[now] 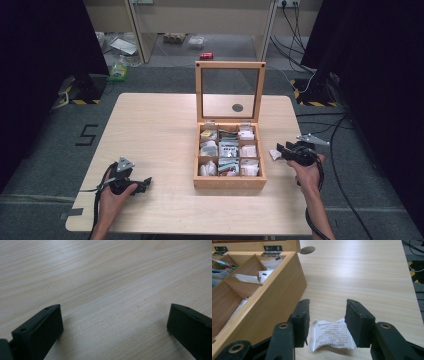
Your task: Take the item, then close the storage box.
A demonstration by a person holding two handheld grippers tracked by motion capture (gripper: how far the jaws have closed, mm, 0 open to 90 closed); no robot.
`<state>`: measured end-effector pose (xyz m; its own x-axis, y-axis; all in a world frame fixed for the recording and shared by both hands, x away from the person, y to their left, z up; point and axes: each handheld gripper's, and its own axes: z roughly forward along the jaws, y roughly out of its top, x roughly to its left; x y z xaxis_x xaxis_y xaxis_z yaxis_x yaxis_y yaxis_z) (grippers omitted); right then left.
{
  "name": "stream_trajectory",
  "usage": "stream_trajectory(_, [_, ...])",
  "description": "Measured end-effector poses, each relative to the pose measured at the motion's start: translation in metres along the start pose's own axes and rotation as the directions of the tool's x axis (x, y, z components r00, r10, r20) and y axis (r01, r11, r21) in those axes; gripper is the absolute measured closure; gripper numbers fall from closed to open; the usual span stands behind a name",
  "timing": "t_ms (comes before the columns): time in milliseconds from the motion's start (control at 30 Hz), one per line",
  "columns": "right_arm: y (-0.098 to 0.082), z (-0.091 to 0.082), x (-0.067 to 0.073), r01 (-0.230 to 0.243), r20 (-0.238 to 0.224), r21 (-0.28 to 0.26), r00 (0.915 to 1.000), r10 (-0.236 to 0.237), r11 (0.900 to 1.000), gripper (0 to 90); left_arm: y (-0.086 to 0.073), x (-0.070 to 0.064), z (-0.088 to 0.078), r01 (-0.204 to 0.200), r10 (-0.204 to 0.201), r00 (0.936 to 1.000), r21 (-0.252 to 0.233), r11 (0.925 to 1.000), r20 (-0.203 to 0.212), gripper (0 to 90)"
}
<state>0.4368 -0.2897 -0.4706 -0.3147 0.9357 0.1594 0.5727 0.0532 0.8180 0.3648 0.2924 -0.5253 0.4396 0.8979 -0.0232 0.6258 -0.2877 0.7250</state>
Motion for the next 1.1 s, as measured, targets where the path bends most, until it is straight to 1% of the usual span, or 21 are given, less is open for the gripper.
stream_trajectory(67, [0.001, -0.001, 0.001, -0.01, -0.002, -0.001, 0.9999, 0.01, 1.0, 52.1, 0.0, 0.0, 0.0, 0.0, 0.0, 1.0, 0.0, 1.0, 0.0, 0.0])
stream_trajectory(133, [0.001, -0.001, 0.001, -0.006, -0.005, -0.004, 1.0, 0.006, 1.0, 50.7, 0.0, 0.0, 0.0, 0.0, 0.0, 1.0, 0.0, 1.0, 0.0, 0.0])
stream_trajectory(233, [0.002, -0.001, 0.001, -0.013, -0.005, -0.007, 0.9999, 0.013, 1.0, 49.3, 0.0, 0.0, 0.0, 0.0, 0.0, 1.0, 0.0, 1.0, 0.0, 0.0])
stream_trajectory(267, [0.003, -0.002, 0.002, -0.02, -0.009, -0.008, 0.9998, 0.02, 1.0, 47.7, 0.0, 0.0, 0.0, 0.0, 0.0, 1.0, 0.0, 1.0, 0.0, 0.0])
stream_trajectory(433, [0.004, -0.001, 0.004, -0.023, -0.014, -0.008, 0.9996, 0.023, 1.0, 45.1, 0.0, 0.0, 0.0, 0.0, 0.0, 1.0, 0.0, 1.0, 0.0, 0.0])
stream_trajectory(533, [0.007, 0.0, 0.008, -0.023, -0.023, -0.01, 0.9995, 0.023, 1.0, 43.4, 0.0, 0.0, 0.0, 0.0, 0.0, 1.0, 0.0, 1.0, 0.0, 0.0])
stream_trajectory(667, [0.01, 0.001, 0.012, -0.018, -0.038, -0.016, 0.9991, 0.017, 1.0, 43.0, 0.0, 0.0, 0.0, 0.0, 0.0, 1.0, 0.0, 1.0, 0.0, 0.0])
stream_trajectory(833, [0.015, 0.003, 0.022, 0.003, -0.066, -0.029, 0.9978, -0.005, 1.0, 42.5, 0.0, 0.0, 0.0, 0.0, 0.0, 1.0, 0.0, 1.0, -0.001, 0.0])
stream_trajectory(900, [0.018, 0.003, 0.025, 0.003, -0.071, -0.033, 0.9975, -0.005, 0.999, 42.1, 0.0, 0.0, 0.0, -0.001, 0.001, 1.0, 0.0, 1.0, -0.002, 0.0])
stream_trajectory(1100, [0.029, 0.0, 0.029, 0.012, -0.09, -0.074, 0.9958, -0.019, 0.997, 41.0, 0.0, 0.0, 0.0, 0.0, 0.0, 1.0, 0.0, 1.0, 0.0, 0.0])
